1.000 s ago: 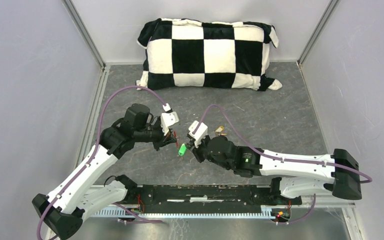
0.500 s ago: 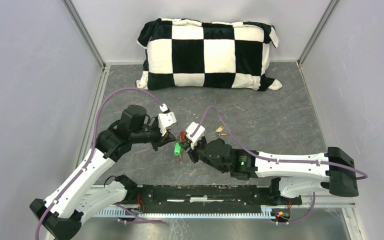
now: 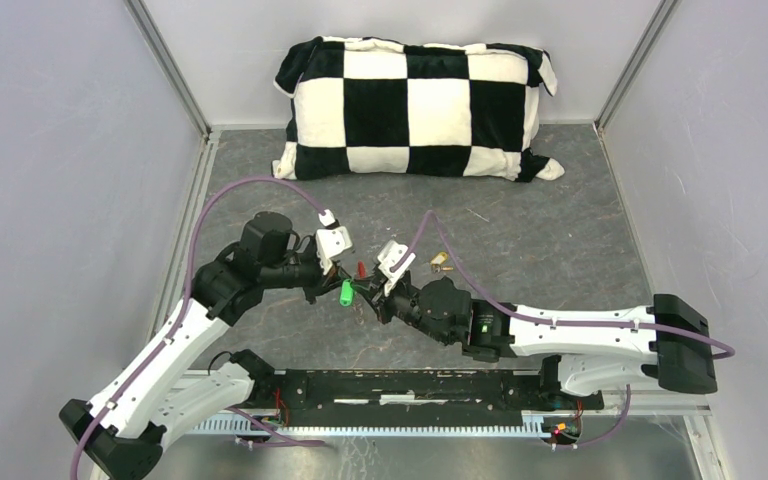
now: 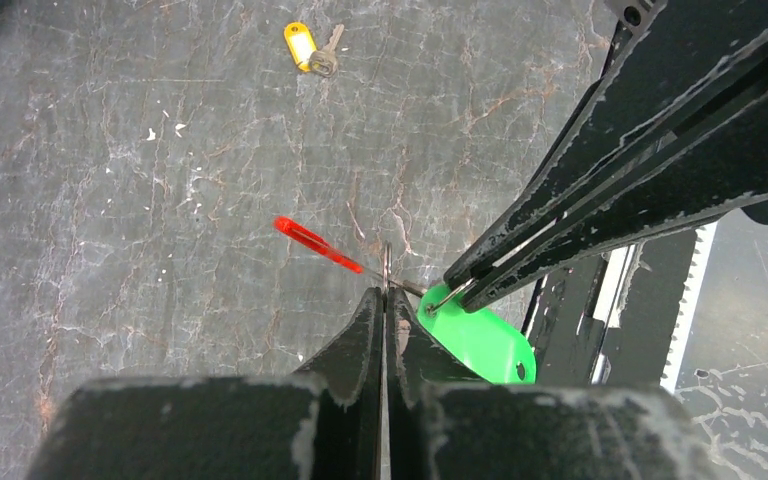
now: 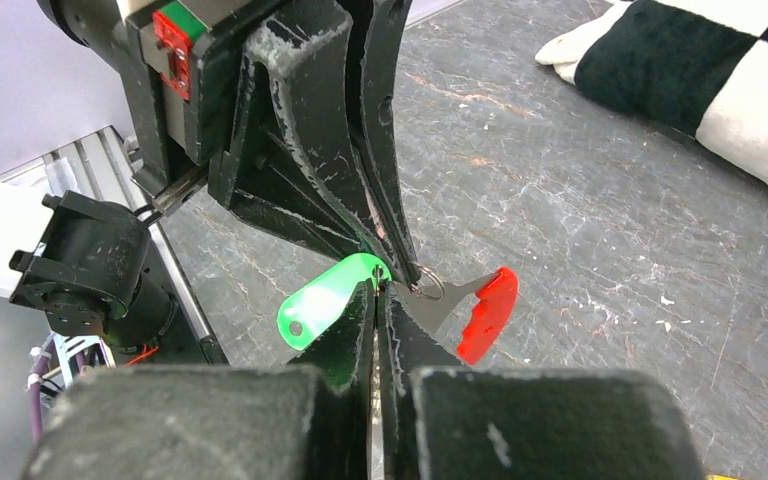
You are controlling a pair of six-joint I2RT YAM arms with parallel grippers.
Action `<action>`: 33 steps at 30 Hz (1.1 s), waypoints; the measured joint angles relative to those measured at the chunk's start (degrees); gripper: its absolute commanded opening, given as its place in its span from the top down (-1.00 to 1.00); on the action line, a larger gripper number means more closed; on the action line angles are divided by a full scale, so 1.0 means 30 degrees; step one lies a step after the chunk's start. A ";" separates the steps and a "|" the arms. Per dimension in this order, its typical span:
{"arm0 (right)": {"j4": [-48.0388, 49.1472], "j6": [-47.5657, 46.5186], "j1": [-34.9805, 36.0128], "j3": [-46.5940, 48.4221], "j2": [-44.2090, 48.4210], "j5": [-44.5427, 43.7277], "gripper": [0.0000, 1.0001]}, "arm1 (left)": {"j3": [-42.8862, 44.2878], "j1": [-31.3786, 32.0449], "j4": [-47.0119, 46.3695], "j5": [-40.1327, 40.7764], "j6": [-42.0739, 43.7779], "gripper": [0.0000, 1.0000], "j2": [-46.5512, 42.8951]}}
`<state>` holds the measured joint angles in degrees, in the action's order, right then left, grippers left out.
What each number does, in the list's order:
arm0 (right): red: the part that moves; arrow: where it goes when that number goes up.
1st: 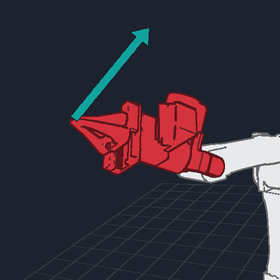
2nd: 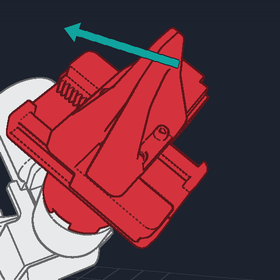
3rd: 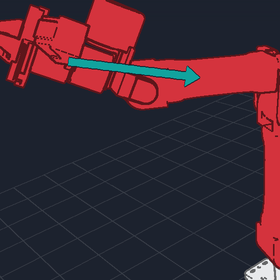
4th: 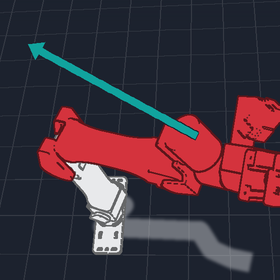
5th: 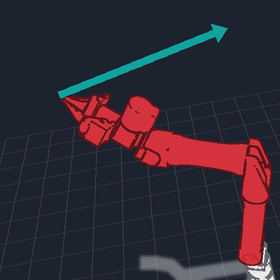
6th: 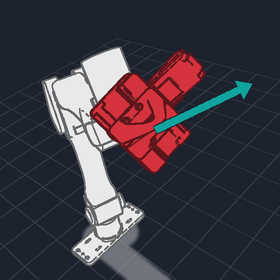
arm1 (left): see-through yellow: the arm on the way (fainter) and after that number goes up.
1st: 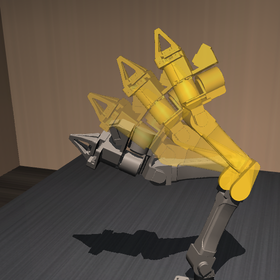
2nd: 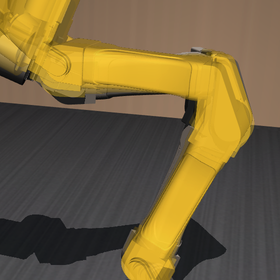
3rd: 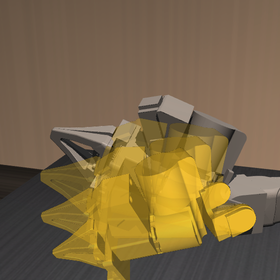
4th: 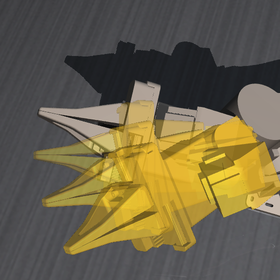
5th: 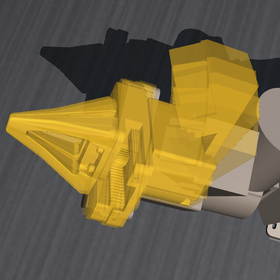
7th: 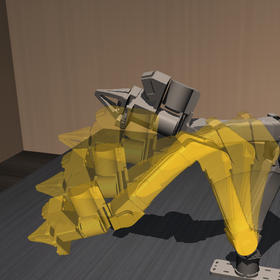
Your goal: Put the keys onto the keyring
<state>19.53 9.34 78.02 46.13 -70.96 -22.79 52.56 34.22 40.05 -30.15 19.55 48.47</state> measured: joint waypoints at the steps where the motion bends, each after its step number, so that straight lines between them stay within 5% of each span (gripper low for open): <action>1: 0.0044 0.0015 0.0000 0.0000 -0.0044 -0.0029 0.99 | -0.0007 -0.0007 0.0007 0.0000 0.0000 0.96 -0.0051; 33: 0.0328 0.0503 0.0117 0.0051 -0.0962 -0.0546 0.99 | -0.0780 -0.0044 0.0204 -0.0474 0.2171 0.96 -0.1406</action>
<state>20.51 10.85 78.37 46.28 -73.84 -24.43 50.22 34.09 40.66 -31.57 26.06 44.25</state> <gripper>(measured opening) 0.013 0.034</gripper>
